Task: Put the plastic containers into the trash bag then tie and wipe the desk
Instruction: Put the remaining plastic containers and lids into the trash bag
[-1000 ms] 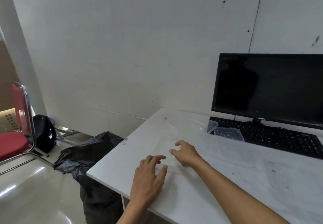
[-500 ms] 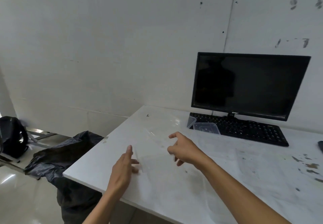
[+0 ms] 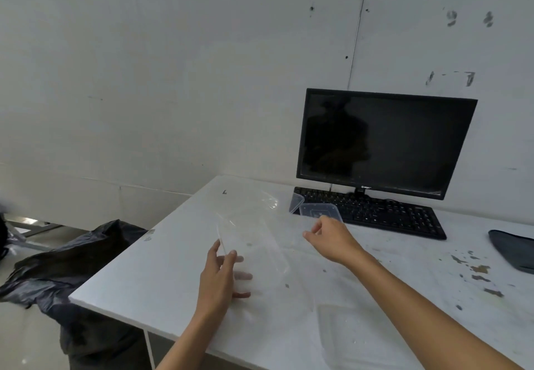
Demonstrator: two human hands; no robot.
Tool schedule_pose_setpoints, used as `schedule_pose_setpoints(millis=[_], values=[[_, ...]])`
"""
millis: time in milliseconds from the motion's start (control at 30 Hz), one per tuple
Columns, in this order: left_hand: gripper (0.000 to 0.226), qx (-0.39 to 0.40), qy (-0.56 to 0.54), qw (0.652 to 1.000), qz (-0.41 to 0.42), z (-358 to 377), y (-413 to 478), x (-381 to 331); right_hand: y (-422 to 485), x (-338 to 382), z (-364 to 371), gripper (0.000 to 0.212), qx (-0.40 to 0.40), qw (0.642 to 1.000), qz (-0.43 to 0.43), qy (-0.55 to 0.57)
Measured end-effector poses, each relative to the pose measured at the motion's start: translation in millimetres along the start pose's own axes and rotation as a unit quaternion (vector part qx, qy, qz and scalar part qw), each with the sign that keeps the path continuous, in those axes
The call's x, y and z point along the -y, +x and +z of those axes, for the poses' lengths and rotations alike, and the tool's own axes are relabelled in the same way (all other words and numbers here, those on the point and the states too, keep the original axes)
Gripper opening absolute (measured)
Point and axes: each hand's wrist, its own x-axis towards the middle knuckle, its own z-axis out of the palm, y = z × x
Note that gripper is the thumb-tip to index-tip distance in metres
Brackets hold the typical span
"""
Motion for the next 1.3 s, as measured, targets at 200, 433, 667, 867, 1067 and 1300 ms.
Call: schedule_pose_setpoints(millis=[200,433,667,867,1067,1300], values=[[0.048,-0.022,0.043,0.998,0.049,0,-3,7,39,-18,22,0.079,-0.011,0.992,0.048,-0.112],[0.046,-0.026,0.051,0.997,0.055,0,4,7,55,-18,40,0.105,0.04,0.983,0.102,-0.146],[0.048,-0.027,0.049,0.997,0.06,0,6,11,46,-14,41,0.079,0.045,0.986,0.047,-0.154],[0.048,-0.033,0.047,0.996,0.072,1,3,12,27,-5,34,0.101,0.164,0.976,-0.072,-0.124],[0.051,-0.055,0.023,0.996,0.071,-2,0,13,9,-6,34,0.079,0.129,0.948,-0.163,-0.243],[0.049,-0.026,-0.055,0.998,0.011,-5,3,10,-2,-5,19,0.046,-0.013,0.973,-0.2,-0.111]])
